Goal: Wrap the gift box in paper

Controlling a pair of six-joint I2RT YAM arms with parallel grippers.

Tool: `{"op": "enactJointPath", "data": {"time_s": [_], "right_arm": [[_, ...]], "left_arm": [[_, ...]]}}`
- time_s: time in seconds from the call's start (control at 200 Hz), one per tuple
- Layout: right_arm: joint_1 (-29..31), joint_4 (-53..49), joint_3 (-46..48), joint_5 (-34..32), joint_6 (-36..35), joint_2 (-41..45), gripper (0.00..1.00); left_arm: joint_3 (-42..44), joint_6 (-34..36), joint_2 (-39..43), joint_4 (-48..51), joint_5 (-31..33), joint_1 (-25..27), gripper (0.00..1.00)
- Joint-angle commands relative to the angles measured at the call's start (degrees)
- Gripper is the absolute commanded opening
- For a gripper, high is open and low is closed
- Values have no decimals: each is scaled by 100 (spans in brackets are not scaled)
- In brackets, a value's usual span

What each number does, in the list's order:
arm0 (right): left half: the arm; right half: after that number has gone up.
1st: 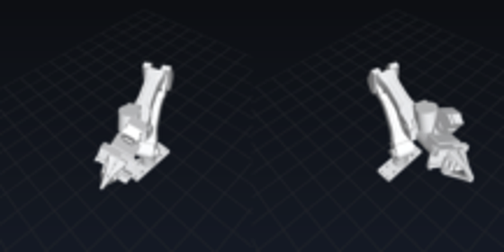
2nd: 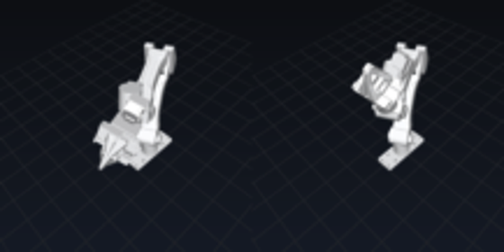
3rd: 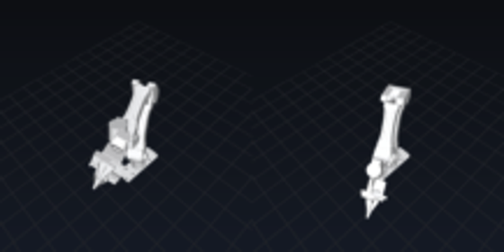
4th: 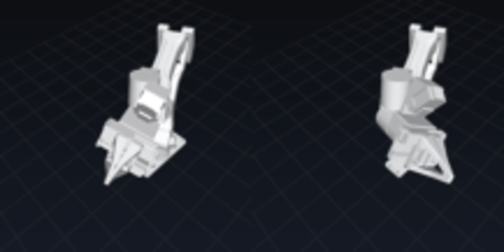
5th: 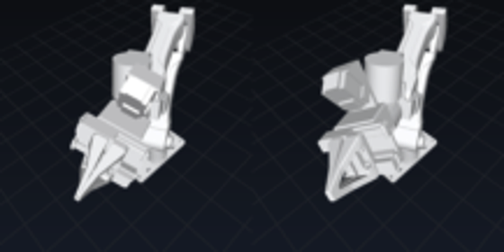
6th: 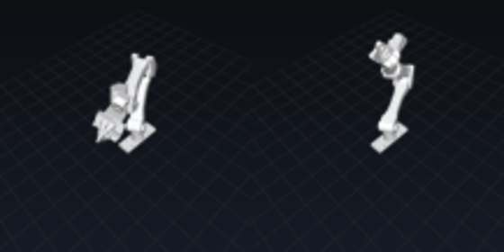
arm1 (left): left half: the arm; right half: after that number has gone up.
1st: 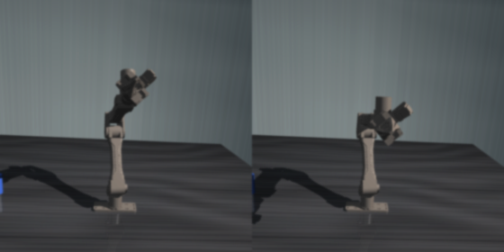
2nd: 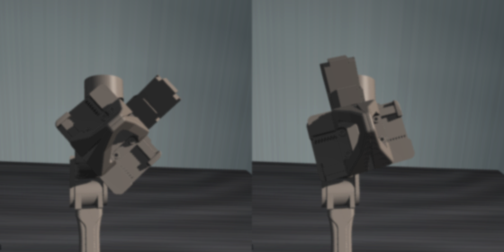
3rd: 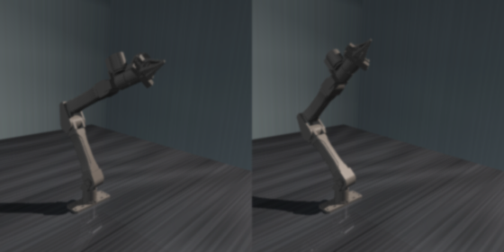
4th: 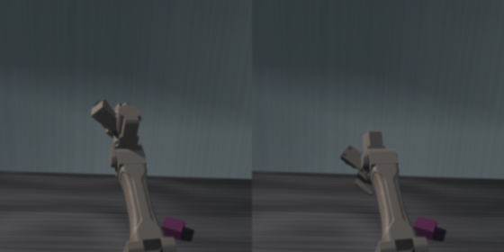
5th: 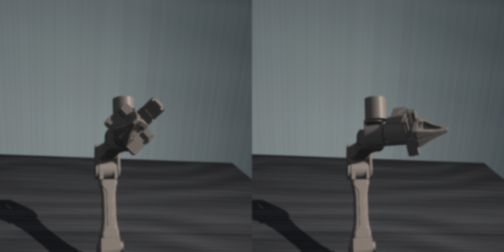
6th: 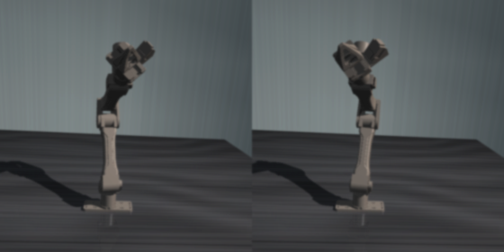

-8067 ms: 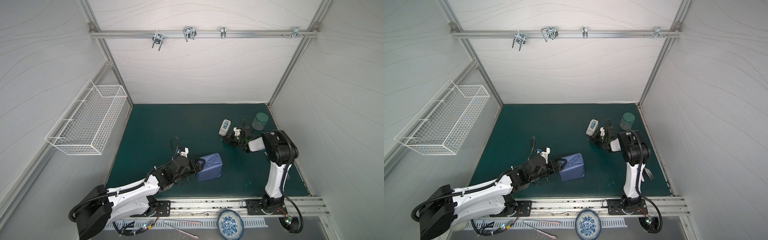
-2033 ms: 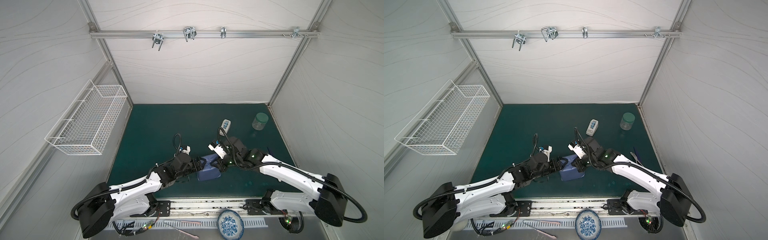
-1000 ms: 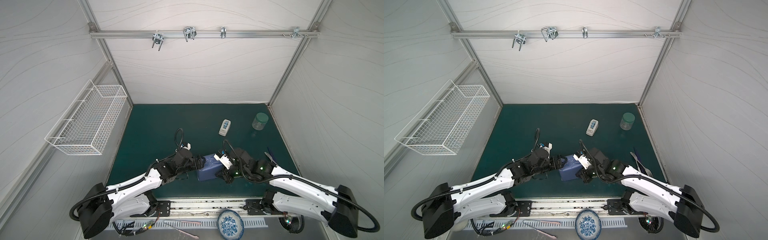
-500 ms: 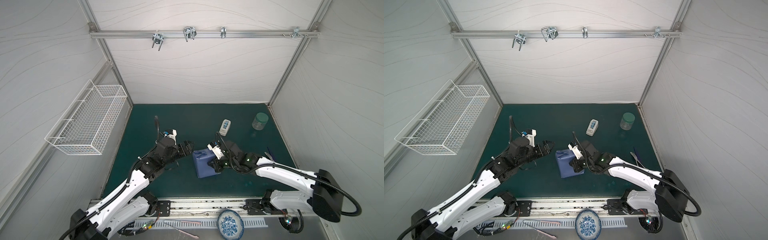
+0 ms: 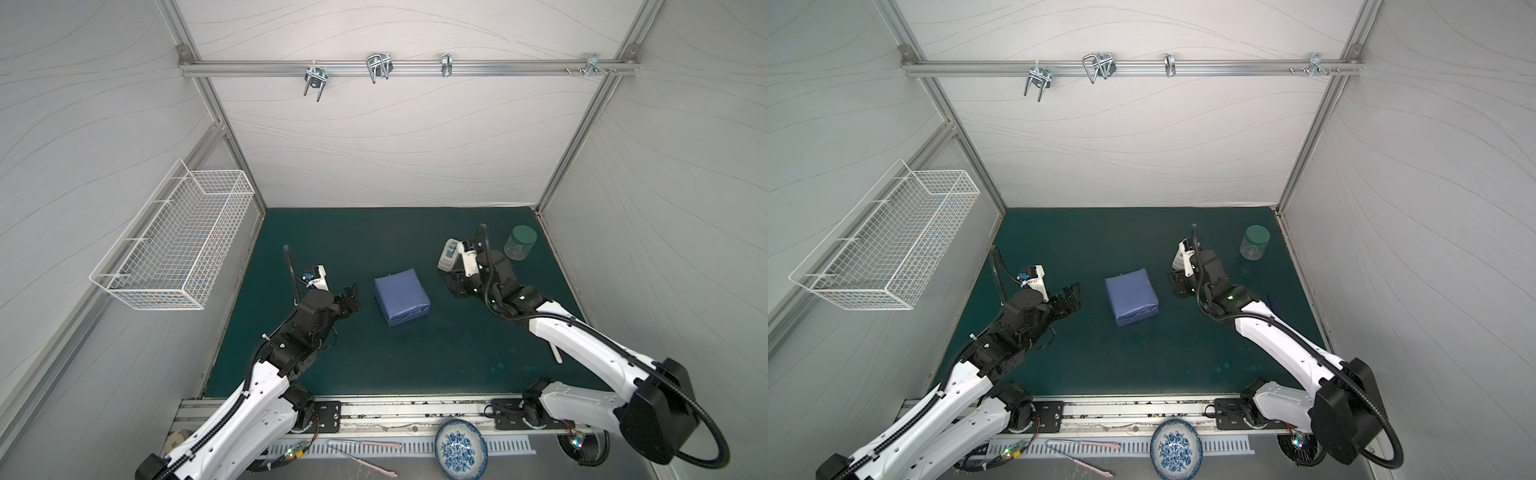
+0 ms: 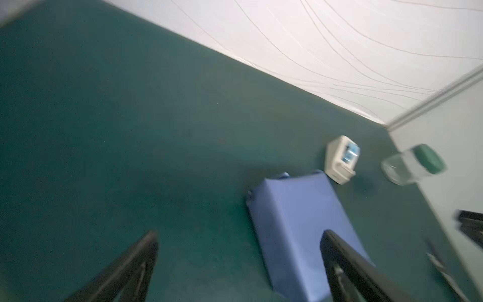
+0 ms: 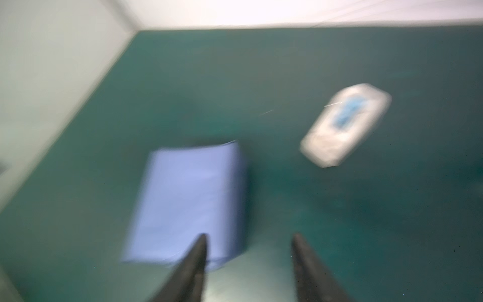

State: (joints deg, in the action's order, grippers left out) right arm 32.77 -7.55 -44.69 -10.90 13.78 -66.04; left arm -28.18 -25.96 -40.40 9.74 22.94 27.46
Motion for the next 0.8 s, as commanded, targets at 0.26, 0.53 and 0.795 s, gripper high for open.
{"op": "enactJointPath", "data": {"time_s": [0.26, 0.53, 0.795], "right_arm": [[-1367, 3329, 1388, -1145, -1841, -1295, 98], [-2333, 5623, 2222, 157, -1651, -2101, 99], [-2487, 5526, 2051, 220, -1480, -2369, 99]], "left_arm": [[794, 2715, -2492, -3814, -598, -2360, 99], [209, 2723, -3984, -4546, -1256, -2603, 99], [209, 2525, -4723, -5174, -2319, -2957, 98]]}}
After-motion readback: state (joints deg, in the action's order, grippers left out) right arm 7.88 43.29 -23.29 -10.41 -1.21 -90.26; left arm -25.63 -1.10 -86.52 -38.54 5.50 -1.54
